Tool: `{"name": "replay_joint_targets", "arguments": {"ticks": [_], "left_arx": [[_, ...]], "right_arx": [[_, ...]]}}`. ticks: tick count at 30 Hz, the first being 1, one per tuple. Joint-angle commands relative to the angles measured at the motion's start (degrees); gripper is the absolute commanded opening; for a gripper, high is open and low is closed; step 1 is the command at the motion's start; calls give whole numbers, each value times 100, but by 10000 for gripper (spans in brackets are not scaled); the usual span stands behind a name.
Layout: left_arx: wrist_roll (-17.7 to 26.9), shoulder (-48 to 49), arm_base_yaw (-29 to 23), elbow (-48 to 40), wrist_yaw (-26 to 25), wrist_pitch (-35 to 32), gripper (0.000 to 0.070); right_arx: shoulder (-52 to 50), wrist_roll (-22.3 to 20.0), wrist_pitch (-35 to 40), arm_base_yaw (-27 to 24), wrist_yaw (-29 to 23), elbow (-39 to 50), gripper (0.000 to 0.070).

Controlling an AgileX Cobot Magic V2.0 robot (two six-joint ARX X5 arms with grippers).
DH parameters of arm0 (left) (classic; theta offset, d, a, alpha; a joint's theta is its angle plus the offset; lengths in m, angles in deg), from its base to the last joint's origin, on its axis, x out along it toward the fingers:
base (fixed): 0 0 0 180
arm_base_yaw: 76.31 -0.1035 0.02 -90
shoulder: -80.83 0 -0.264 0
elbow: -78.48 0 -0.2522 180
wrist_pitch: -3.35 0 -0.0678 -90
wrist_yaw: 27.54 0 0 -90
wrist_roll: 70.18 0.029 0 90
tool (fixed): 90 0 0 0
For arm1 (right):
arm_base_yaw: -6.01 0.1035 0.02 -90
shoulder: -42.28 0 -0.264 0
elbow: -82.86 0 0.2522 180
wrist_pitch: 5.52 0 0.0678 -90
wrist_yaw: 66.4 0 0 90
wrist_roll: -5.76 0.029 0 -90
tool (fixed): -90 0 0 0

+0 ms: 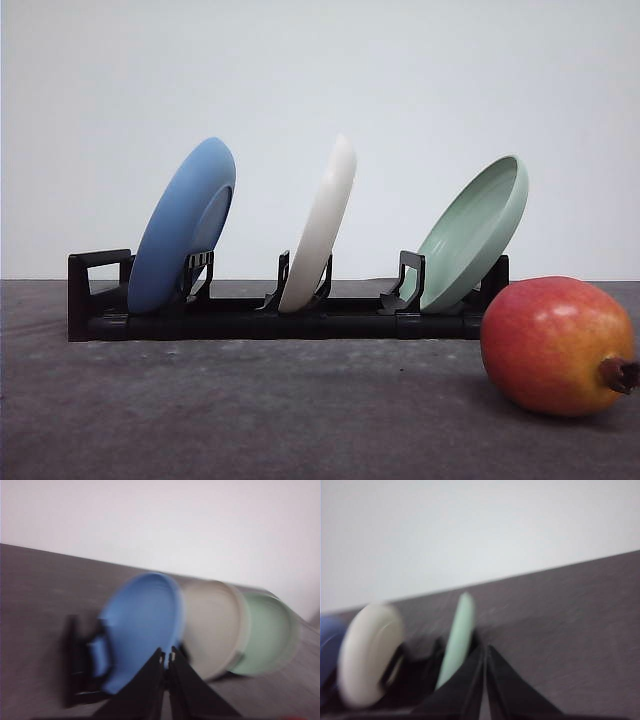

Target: Place pomegranate in white plate

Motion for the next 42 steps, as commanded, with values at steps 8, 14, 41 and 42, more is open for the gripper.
{"name": "replay_joint_targets", "arguments": {"ticks": [8,14,41,42], "left_arx": [[946,-1489,15,1202,-2146,83,0],[953,-1861,99,1355,-2673,64,0],[832,-2508,755,1390,-2161,68,671],[806,-2623,888,1426,-2088,68,672]], "right_arx": [[1393,-1444,-920,17,2344,-1622,7],[1723,-1471,-774,17,2929,-1762,7],[1751,-1169,-820,17,2863,-1762,623],[1751,-1098,-820,17,2863,-1762,623]]}}
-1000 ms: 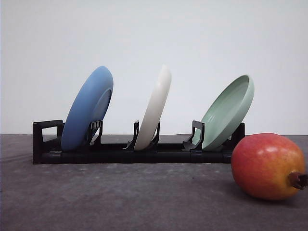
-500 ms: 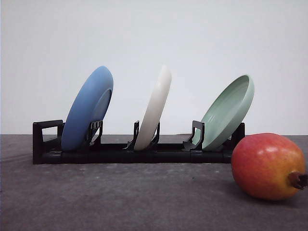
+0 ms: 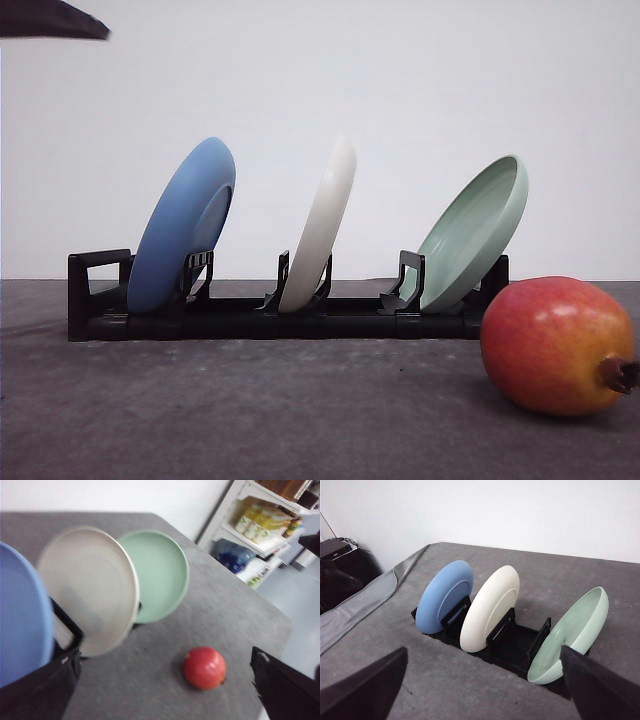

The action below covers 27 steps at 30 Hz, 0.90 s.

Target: Place pomegranate in white plate

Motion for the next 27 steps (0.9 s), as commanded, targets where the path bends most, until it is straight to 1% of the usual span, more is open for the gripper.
{"name": "replay_joint_targets", "arguments": {"ticks": [1,3,7,13,16,19,23,27], "left_arx": [[-87,-223,190,201,101,-48,672],[-92,-548,484,376,333,-46,672],[-116,-1388,1067,1007,971,20,672],[-109,-2891,1738,2541,1851,563,672],[-109,-3602,1941,3279,2136,861,671],[-107,-4182,2109,3808,2416,1042,671],[-105,-4701,2275,4143,2752,1041,670],[-101,-4978,2383,4155,3021,993,670]], "right_arx": [[24,216,39,17,0,-87,623],[24,316,37,17,0,-87,623],[24,341,37,17,0,-87,623],[22,350,11,17,2,-87,623],[22,350,0,17,2,-87,623],[22,348,-7,17,2,-87,623],[22,350,-18,17,2,-87,623],[20,350,-53,17,2,-87,623]]}}
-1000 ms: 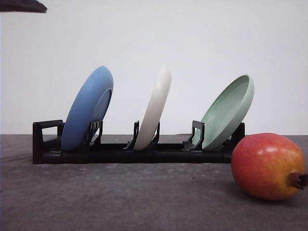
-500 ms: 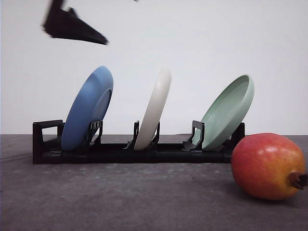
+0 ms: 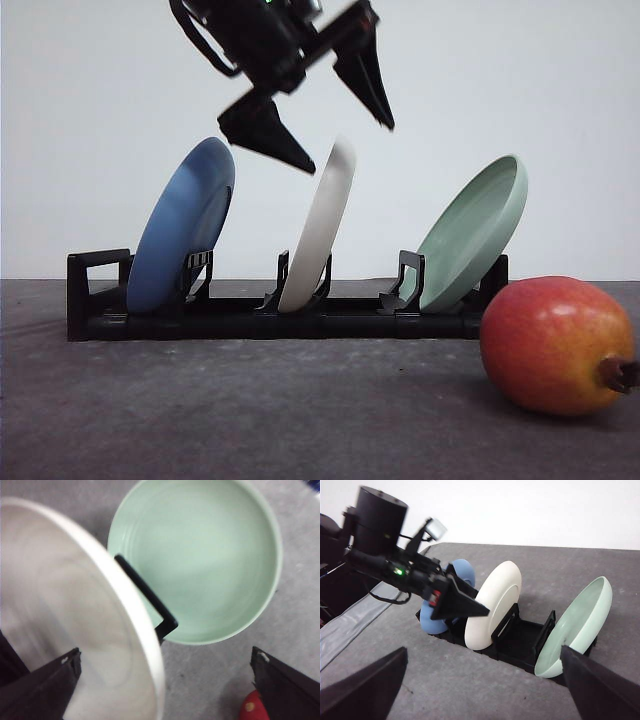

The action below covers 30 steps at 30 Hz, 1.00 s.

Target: Place pomegranate in white plate

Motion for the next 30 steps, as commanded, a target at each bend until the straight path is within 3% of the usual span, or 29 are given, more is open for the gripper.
{"name": "replay_joint_targets", "arguments": {"ticks": [1,3,5,13,30], "left_arx": [[13,-143,71,144,103,-59,670],[15,-220,81,144,144,-65,666],[15,-260,84,144,144,-69,594],[26,-260,86,144,142,-26,10],[4,72,132,144,107,147,0]], "right_arx": [[20,59,23,17,2,-87,623],[20,59,25,17,2,-87,623],[20,59,25,17,2,-87,623],[20,59,18,17,2,-87,623],[85,59,-65,17,-22,-87,623]]}}
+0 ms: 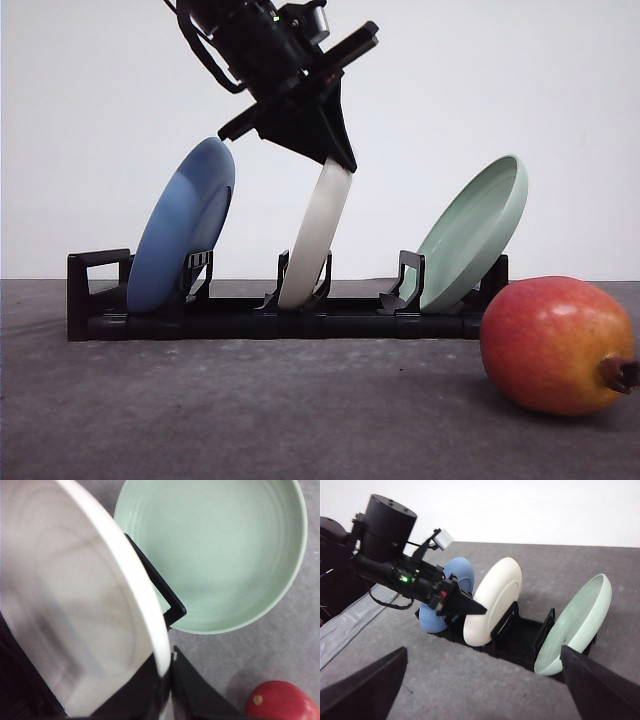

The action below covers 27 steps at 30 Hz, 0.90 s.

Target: Place pomegranate in white plate

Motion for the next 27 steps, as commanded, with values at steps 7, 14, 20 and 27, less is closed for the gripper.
{"name": "replay_joint_targets", "arguments": {"ticks": [7,14,20,27], "left_arx": [[-52,777,85,144,-295,-87,0],[-70,1595,301,144,-295,61,0],[52,2332,668,144,-289,1013,0],[487,2655,1305,142,569,3102,0]], "right_arx": [[290,57,-157,24,18,-76,622],[358,7,-277,24,22,-76,621],[354,9,-290,24,39,-76,621],[354,-35,-327,24,232,-76,621]]}}
